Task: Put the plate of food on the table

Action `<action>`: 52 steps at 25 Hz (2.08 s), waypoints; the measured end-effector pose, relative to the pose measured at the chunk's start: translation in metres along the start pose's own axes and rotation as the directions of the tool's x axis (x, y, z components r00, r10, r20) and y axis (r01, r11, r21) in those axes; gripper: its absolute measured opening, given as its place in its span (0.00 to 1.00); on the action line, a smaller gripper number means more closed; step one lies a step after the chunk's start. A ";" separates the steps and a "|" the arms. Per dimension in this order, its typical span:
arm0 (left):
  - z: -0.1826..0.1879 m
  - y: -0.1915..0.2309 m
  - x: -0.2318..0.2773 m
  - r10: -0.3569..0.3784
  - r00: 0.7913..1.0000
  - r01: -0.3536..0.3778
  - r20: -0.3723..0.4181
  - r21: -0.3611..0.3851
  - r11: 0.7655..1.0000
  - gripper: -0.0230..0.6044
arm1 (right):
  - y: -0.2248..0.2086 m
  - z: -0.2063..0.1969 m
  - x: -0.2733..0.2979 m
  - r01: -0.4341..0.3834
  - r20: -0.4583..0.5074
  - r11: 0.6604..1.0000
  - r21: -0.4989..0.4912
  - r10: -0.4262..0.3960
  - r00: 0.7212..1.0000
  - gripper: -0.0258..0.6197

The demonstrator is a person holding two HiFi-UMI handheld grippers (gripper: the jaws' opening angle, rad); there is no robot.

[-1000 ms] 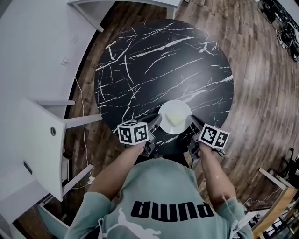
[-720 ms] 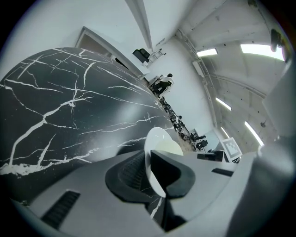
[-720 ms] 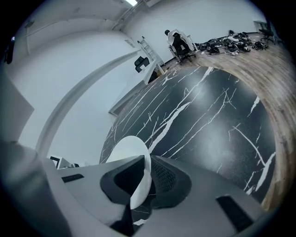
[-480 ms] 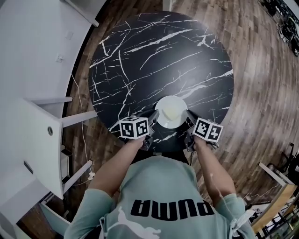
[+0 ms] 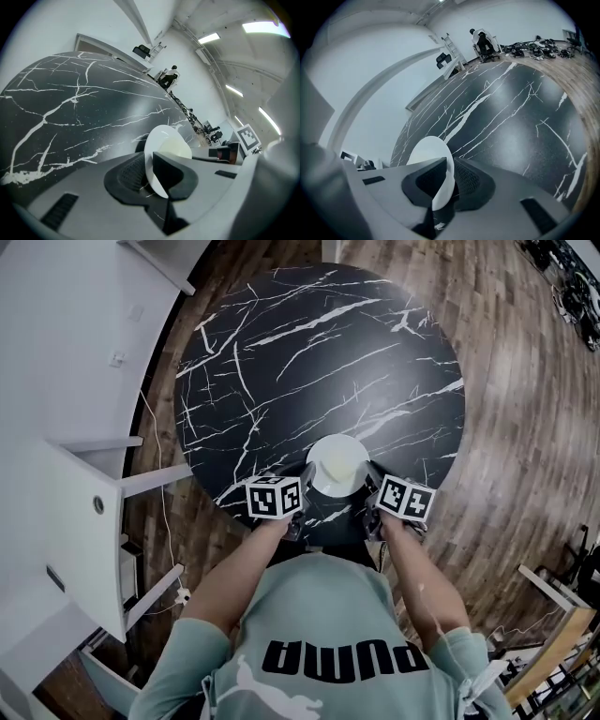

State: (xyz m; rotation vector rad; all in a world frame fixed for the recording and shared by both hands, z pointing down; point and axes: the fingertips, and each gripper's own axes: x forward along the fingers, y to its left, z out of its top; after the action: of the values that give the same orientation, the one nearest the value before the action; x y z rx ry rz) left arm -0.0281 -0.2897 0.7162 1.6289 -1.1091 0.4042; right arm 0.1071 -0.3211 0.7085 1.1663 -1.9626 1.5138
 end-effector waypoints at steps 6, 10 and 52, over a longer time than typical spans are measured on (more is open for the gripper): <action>-0.002 0.004 0.004 0.033 0.999 -0.032 -0.016 0.058 0.998 0.12 | -0.005 -0.003 0.006 0.018 -0.013 1.000 -0.022 -0.018 1.000 0.11; 0.001 0.006 0.003 0.034 0.999 -0.034 -0.001 0.101 0.994 0.13 | -0.006 0.000 0.006 0.019 -0.001 0.999 -0.038 -0.019 1.000 0.11; 0.020 -0.122 -0.273 -0.336 0.872 0.057 0.356 0.608 0.792 0.05 | 0.225 -0.046 -0.192 0.227 0.533 0.889 -0.397 0.022 0.846 0.06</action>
State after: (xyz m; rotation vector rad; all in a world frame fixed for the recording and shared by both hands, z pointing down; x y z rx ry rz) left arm -0.0725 -0.1841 0.4389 2.4655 -1.1934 0.2334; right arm 0.0282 -0.1927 0.4496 1.5469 -2.3679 0.6429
